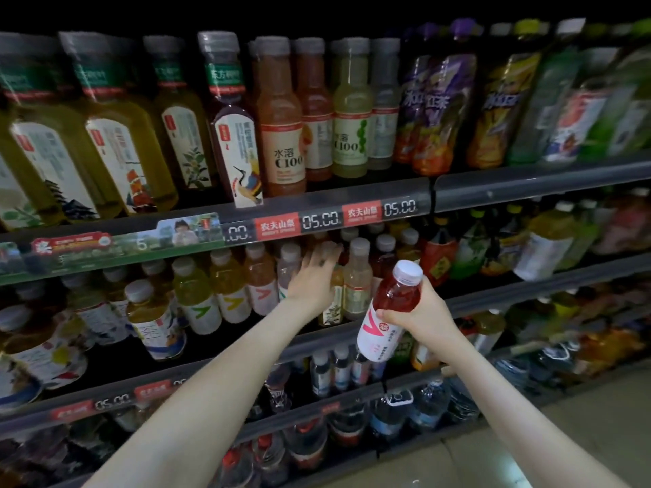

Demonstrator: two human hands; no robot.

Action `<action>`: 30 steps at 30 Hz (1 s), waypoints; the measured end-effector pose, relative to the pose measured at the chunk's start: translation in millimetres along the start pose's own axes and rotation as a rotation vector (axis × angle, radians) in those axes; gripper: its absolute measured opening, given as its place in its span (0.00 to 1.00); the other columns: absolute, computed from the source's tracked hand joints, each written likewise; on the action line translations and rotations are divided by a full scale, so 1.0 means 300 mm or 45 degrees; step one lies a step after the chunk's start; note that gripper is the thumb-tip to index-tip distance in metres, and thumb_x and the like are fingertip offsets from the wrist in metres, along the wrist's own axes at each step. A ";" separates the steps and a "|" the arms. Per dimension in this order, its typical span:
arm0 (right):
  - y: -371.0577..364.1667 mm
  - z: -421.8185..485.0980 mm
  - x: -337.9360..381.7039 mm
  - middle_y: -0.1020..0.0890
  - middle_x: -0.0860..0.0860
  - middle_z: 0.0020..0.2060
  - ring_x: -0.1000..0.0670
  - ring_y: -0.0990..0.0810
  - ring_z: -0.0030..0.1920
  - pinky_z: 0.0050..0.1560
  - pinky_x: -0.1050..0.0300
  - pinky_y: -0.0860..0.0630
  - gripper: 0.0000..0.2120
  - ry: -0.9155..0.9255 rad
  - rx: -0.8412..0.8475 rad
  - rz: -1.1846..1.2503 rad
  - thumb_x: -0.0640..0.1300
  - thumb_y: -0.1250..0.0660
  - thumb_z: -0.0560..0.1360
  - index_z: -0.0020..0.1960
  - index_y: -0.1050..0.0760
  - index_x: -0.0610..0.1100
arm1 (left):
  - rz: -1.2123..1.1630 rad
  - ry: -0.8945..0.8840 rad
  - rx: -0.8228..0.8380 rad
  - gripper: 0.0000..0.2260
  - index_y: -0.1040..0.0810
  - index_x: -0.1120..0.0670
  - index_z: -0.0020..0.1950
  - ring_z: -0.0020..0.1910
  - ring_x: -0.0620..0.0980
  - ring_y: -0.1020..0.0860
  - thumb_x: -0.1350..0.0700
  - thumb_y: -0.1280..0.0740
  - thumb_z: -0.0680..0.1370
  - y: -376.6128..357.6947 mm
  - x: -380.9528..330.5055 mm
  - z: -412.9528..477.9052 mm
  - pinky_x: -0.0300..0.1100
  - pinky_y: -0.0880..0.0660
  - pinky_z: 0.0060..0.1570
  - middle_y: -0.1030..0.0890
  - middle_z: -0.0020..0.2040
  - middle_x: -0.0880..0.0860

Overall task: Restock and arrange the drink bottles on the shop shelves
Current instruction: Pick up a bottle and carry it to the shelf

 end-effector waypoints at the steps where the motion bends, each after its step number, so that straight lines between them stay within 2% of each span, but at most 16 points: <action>1: 0.013 0.005 -0.003 0.24 0.58 0.50 0.54 0.25 0.53 0.50 0.58 0.29 0.32 0.004 0.001 0.002 0.42 0.21 0.64 0.61 0.35 0.52 | 0.011 -0.010 -0.003 0.34 0.51 0.46 0.77 0.74 0.60 0.47 0.59 0.38 0.76 -0.013 -0.024 0.019 0.55 0.40 0.70 0.49 0.77 0.54; 3: 0.040 0.017 -0.002 0.25 0.61 0.49 0.57 0.25 0.50 0.47 0.61 0.30 0.32 0.020 -0.005 0.006 0.41 0.21 0.64 0.61 0.35 0.53 | -0.023 0.041 -0.002 0.31 0.49 0.46 0.77 0.73 0.62 0.44 0.58 0.40 0.78 -0.027 -0.036 0.053 0.53 0.38 0.69 0.47 0.76 0.54; 6: 0.077 0.031 -0.012 0.23 0.60 0.50 0.60 0.24 0.49 0.42 0.64 0.29 0.31 0.010 -0.019 0.047 0.42 0.21 0.64 0.61 0.34 0.53 | -0.043 0.075 -0.019 0.24 0.40 0.48 0.74 0.64 0.64 0.32 0.59 0.41 0.79 -0.008 -0.037 0.077 0.53 0.29 0.59 0.42 0.72 0.58; 8: 0.091 0.038 -0.030 0.22 0.59 0.51 0.58 0.23 0.50 0.45 0.61 0.27 0.32 -0.012 -0.033 0.063 0.42 0.21 0.64 0.61 0.33 0.53 | 0.005 0.052 -0.042 0.20 0.35 0.51 0.71 0.59 0.64 0.27 0.59 0.40 0.79 0.020 -0.051 0.073 0.52 0.27 0.53 0.41 0.71 0.59; 10: 0.094 0.038 -0.044 0.22 0.58 0.51 0.56 0.23 0.51 0.49 0.57 0.27 0.32 -0.030 -0.042 0.061 0.42 0.21 0.63 0.61 0.33 0.52 | 0.026 0.029 -0.040 0.18 0.33 0.53 0.69 0.56 0.64 0.25 0.57 0.38 0.79 0.037 -0.061 0.054 0.51 0.26 0.51 0.41 0.70 0.59; 16: 0.085 0.025 -0.067 0.22 0.59 0.50 0.56 0.23 0.51 0.48 0.58 0.28 0.33 -0.080 -0.090 0.054 0.43 0.21 0.64 0.63 0.33 0.52 | 0.001 -0.092 -0.016 0.20 0.36 0.55 0.70 0.59 0.61 0.26 0.51 0.37 0.80 0.040 -0.038 -0.039 0.50 0.29 0.53 0.29 0.63 0.59; 20: 0.078 0.022 -0.047 0.23 0.60 0.49 0.59 0.24 0.48 0.43 0.61 0.29 0.32 -0.084 -0.115 0.062 0.41 0.21 0.64 0.62 0.34 0.51 | -0.047 0.013 -0.040 0.20 0.38 0.57 0.70 0.57 0.63 0.25 0.52 0.40 0.81 0.048 -0.003 -0.030 0.51 0.28 0.51 0.28 0.62 0.62; 23: 0.076 0.013 -0.048 0.22 0.58 0.50 0.56 0.23 0.51 0.43 0.61 0.29 0.33 -0.096 -0.157 0.091 0.40 0.22 0.64 0.63 0.34 0.50 | -0.111 0.095 0.024 0.19 0.39 0.57 0.71 0.57 0.63 0.25 0.55 0.42 0.82 0.037 0.017 0.010 0.50 0.28 0.50 0.29 0.62 0.63; 27: 0.084 -0.008 -0.080 0.21 0.56 0.51 0.52 0.22 0.53 0.50 0.55 0.27 0.32 -0.158 -0.208 0.114 0.41 0.21 0.64 0.62 0.33 0.51 | -0.243 0.139 0.106 0.16 0.37 0.54 0.71 0.52 0.54 0.25 0.56 0.45 0.83 0.019 0.028 0.068 0.43 0.31 0.47 0.25 0.59 0.57; 30: 0.094 -0.022 -0.113 0.21 0.57 0.51 0.51 0.22 0.54 0.54 0.50 0.25 0.31 -0.206 -0.232 0.127 0.41 0.21 0.63 0.60 0.33 0.53 | -0.292 0.144 0.142 0.15 0.35 0.53 0.69 0.46 0.48 0.29 0.54 0.44 0.83 0.022 0.008 0.100 0.42 0.34 0.45 0.25 0.58 0.55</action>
Point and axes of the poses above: each hand's wrist, its own z-axis towards the middle knuckle, its own y-axis out of the back of the hand, x = y × z, the point moved 9 cm from there along z, towards the middle knuckle
